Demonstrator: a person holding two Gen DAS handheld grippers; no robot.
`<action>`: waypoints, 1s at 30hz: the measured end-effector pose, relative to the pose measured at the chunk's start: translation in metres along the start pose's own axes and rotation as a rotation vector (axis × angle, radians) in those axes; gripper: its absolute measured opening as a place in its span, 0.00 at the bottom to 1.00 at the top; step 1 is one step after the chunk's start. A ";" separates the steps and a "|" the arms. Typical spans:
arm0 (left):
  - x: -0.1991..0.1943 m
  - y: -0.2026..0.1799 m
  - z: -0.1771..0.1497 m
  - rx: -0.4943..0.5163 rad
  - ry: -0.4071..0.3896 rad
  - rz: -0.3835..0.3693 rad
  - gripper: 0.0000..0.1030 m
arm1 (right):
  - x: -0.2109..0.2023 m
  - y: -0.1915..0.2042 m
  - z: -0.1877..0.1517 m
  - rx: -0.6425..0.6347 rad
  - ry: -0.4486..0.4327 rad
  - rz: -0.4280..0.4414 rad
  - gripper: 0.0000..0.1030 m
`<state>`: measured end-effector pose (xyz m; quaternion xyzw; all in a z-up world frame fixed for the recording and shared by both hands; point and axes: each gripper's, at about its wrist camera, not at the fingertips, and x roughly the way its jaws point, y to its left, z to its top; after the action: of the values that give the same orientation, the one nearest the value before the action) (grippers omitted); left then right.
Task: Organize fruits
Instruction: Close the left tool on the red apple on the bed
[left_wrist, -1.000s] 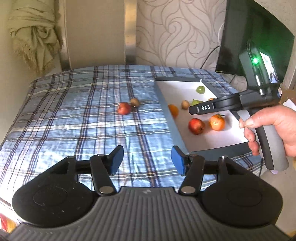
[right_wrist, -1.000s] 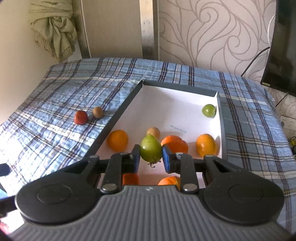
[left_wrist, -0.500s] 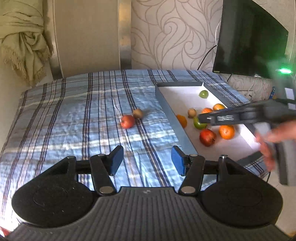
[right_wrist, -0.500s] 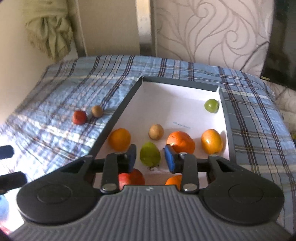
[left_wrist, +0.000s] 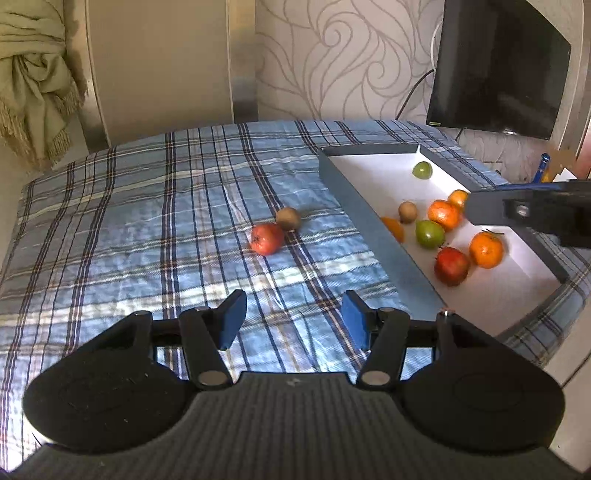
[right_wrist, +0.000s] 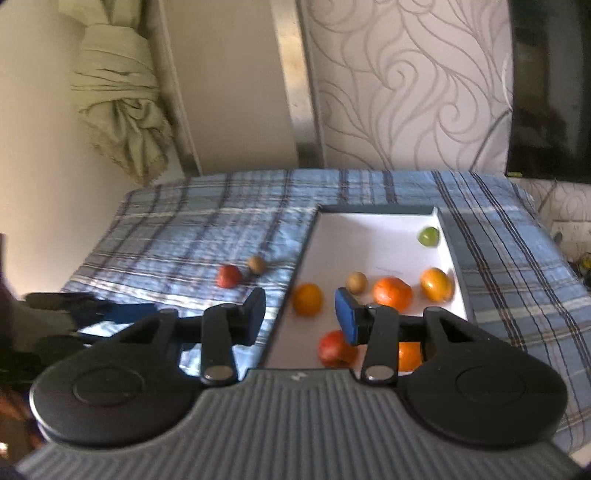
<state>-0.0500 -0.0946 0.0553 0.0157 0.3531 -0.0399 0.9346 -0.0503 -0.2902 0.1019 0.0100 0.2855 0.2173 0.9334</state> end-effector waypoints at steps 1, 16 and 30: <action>0.003 0.002 0.001 0.000 -0.001 0.002 0.61 | -0.001 0.003 0.001 -0.004 0.002 0.000 0.43; 0.073 0.017 0.037 0.038 -0.018 0.009 0.59 | -0.017 0.023 0.011 -0.035 0.007 -0.041 0.43; 0.113 0.026 0.043 0.028 0.024 -0.031 0.34 | -0.005 0.030 0.017 -0.045 0.034 -0.095 0.43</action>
<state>0.0647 -0.0784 0.0129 0.0238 0.3639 -0.0589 0.9293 -0.0570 -0.2638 0.1228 -0.0284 0.2962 0.1793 0.9377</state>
